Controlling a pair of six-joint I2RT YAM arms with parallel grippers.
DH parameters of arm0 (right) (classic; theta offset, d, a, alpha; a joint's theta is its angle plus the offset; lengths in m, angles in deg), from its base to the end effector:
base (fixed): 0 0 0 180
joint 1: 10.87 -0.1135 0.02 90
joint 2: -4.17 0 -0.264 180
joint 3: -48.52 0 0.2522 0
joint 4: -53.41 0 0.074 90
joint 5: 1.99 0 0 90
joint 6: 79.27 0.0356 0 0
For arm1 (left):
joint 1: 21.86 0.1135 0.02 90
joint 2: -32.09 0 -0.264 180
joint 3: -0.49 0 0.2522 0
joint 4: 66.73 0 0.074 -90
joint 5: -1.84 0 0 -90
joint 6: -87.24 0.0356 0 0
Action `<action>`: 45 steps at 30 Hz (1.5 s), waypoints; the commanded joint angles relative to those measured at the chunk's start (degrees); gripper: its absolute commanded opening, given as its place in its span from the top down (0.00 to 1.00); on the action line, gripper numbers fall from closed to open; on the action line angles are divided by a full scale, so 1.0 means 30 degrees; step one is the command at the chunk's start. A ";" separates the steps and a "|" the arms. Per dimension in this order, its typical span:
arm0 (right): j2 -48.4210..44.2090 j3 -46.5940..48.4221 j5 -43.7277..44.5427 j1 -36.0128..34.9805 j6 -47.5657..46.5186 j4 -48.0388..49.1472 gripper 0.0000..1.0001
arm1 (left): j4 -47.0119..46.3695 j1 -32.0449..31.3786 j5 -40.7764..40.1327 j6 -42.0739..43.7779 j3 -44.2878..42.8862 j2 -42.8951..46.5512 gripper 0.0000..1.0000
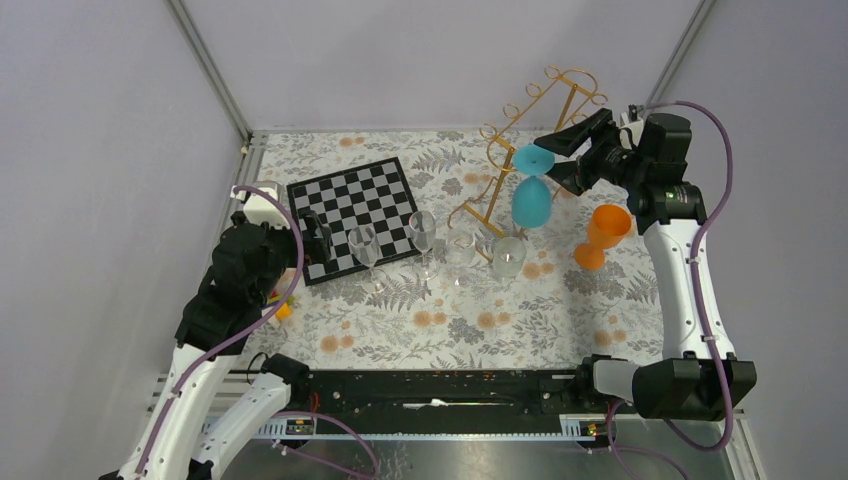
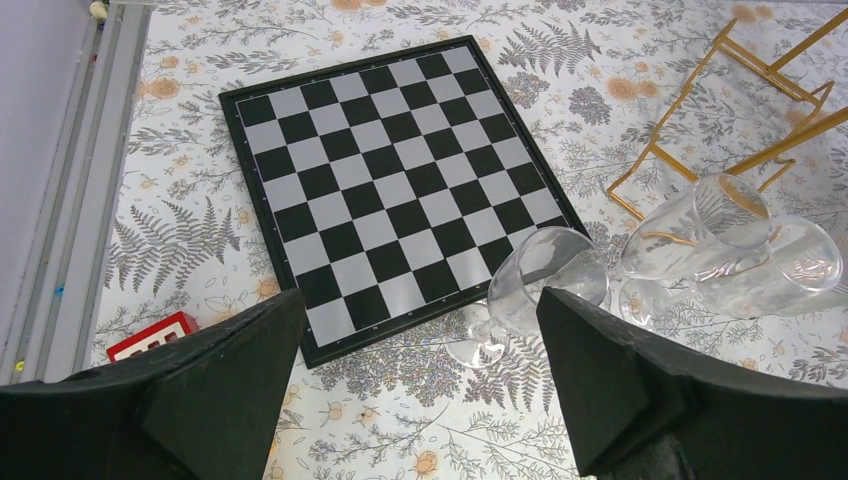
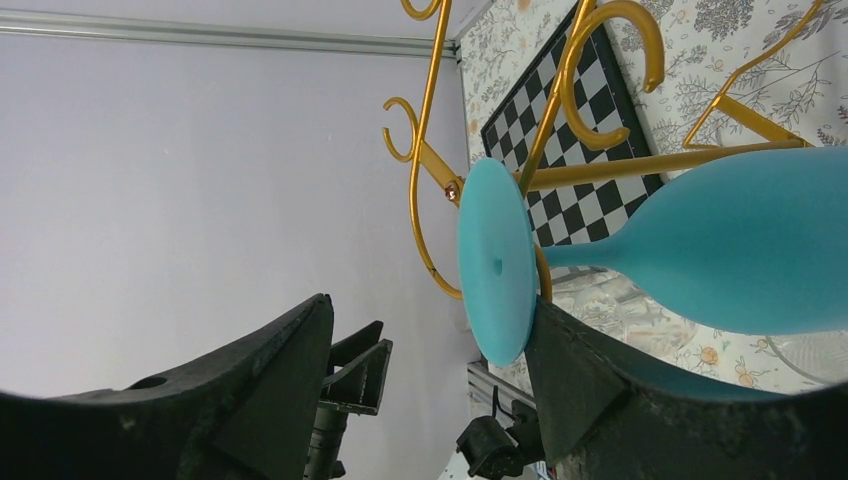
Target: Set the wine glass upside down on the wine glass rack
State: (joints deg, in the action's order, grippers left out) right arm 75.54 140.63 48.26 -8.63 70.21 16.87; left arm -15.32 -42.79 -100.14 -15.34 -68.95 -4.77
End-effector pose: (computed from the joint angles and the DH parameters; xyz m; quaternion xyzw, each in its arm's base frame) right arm 0.2697 0.0122 0.4254 0.2087 0.7491 0.5097 0.3681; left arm 0.1187 -0.0375 0.3725 -0.0017 0.8111 -0.0856 0.5786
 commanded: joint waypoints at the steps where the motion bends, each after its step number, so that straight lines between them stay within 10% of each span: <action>1: -0.0413 0.0661 0.0156 -0.0073 -0.0136 -0.1000 0.24 | -0.0318 0.0091 0.0479 -0.0235 -0.0659 -0.0091 0.01; 45: -0.4260 -0.0350 0.3740 -0.0014 -0.6686 -0.8126 0.20 | 0.2710 0.0091 0.4364 -0.0828 -0.3106 -0.0381 0.01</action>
State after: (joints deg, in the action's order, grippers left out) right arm 66.65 141.57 55.89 -8.61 57.21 -1.84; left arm -8.52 -42.79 -92.71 -16.23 -74.83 -5.23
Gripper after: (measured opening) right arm 0.804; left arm 0.989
